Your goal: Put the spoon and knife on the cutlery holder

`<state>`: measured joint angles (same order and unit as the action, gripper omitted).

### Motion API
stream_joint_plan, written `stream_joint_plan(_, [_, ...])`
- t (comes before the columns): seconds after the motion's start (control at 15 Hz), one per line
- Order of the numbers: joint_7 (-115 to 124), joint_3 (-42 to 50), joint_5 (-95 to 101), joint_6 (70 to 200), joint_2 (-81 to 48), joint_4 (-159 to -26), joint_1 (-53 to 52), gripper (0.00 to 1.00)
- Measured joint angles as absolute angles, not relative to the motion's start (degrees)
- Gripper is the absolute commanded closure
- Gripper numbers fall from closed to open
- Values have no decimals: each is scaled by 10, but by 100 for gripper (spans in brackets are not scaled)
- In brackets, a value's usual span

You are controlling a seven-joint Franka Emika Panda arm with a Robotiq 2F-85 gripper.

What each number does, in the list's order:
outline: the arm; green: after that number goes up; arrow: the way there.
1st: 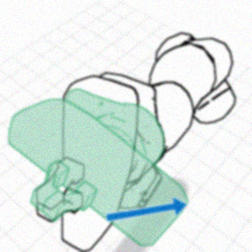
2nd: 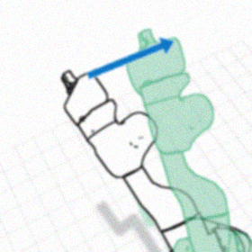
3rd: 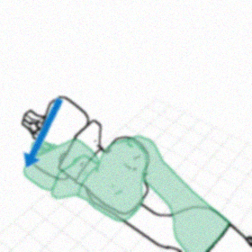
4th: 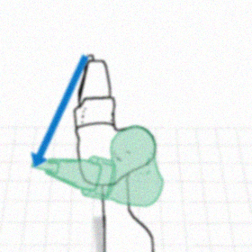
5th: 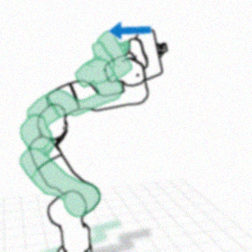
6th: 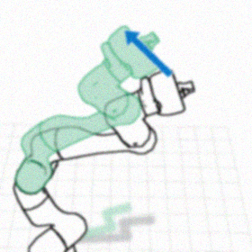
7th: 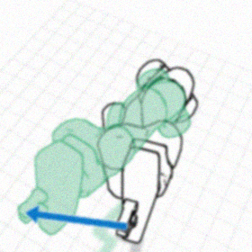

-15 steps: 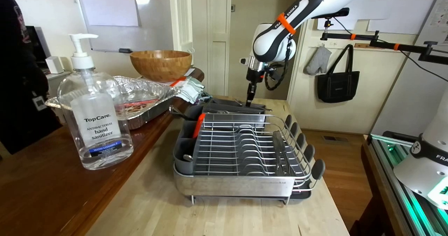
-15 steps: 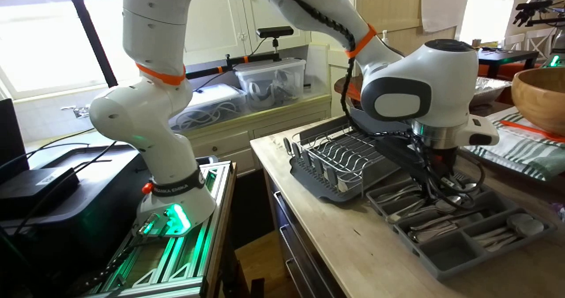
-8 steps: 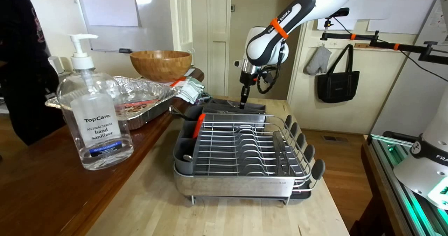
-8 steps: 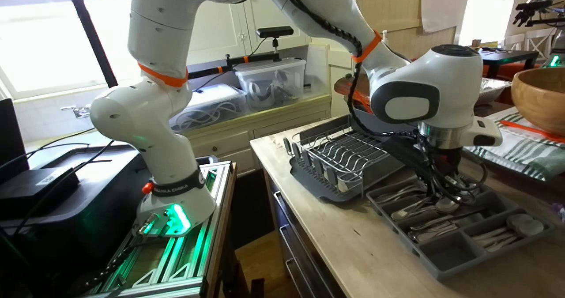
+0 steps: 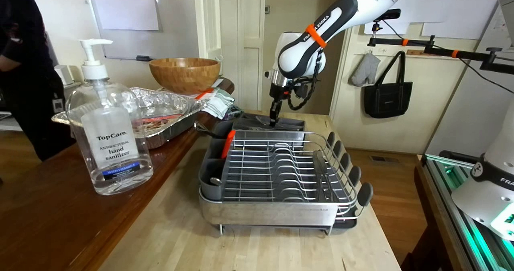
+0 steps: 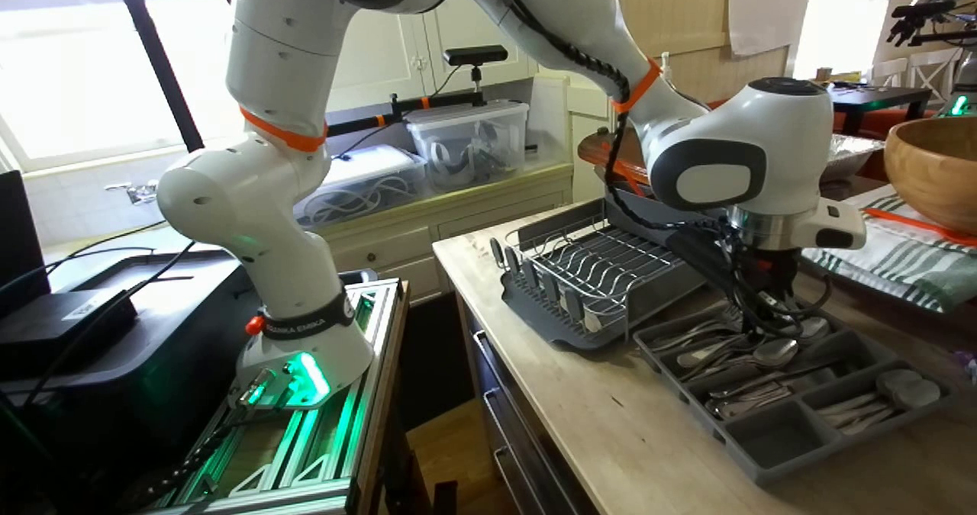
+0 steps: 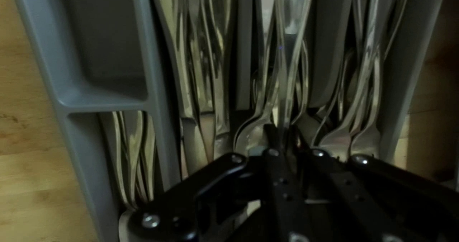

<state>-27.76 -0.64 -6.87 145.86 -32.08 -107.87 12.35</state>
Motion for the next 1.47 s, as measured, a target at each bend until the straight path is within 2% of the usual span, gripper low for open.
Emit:
stream_joint_plan(0.67, [-254,-7,-48,1437,-353,-1058,113,98])
stream_joint_plan(0.73, [-254,-7,-48,1436,-357,-1055,113,66])
stream_joint_plan(0.8, [-254,-7,-47,1436,-361,-1053,113,65])
stream_joint_plan(1.33, [-232,-8,-49,1435,-344,-1042,114,8])
stream_joint_plan(1.4, [-232,-12,-54,1435,-326,-1049,118,1])
stream_joint_plan(1.47, [-236,-20,-66,1435,-303,-1060,125,0])
